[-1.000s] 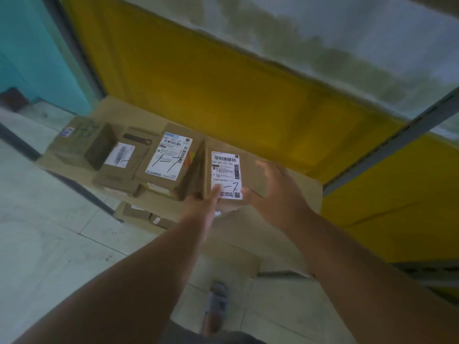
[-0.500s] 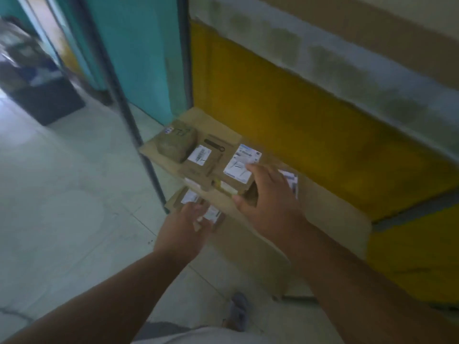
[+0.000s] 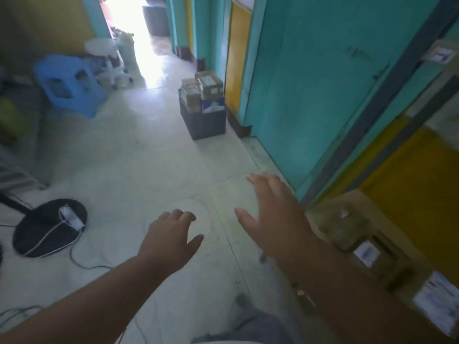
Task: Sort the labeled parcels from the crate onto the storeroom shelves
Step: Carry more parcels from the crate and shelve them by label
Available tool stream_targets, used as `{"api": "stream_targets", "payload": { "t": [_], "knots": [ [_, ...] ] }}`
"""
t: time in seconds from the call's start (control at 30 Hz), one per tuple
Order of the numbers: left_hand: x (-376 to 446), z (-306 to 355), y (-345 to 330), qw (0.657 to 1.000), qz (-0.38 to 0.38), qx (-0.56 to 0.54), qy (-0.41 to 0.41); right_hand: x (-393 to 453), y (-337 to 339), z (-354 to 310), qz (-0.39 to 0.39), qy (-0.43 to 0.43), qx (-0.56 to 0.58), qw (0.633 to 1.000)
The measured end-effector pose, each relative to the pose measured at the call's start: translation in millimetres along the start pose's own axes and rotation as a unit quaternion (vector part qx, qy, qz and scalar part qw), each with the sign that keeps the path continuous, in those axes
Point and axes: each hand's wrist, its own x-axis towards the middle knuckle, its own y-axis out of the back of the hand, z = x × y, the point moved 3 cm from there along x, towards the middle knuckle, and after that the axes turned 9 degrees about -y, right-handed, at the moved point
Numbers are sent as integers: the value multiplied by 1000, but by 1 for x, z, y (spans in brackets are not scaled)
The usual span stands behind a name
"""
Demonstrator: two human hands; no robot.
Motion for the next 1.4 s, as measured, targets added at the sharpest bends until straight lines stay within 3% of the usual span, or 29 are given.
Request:
{"api": "stream_targets", "payload": {
  "t": [0.43,0.63,0.77,0.9,1.07,1.4],
  "knots": [
    [213,-179,87,989,44,0,138,337,-25,-122,-38,119,-12,992],
    [303,-286,117,981,66,-18,184,482,-76,-204,-38,138,12,990],
    [400,-368,152,985,84,-19,153,587,-100,-253,-5,106,17,994],
    [499,-417,198,993,53,1,106,675,-88,-270,13,55,17,998],
    [638,-460,229,999,34,17,31,787,-85,-261,44,5,11,999],
    [894,-538,269,1000,-4,24,-12,1043,-103,-250,38,-11,7,999]
  ]
}}
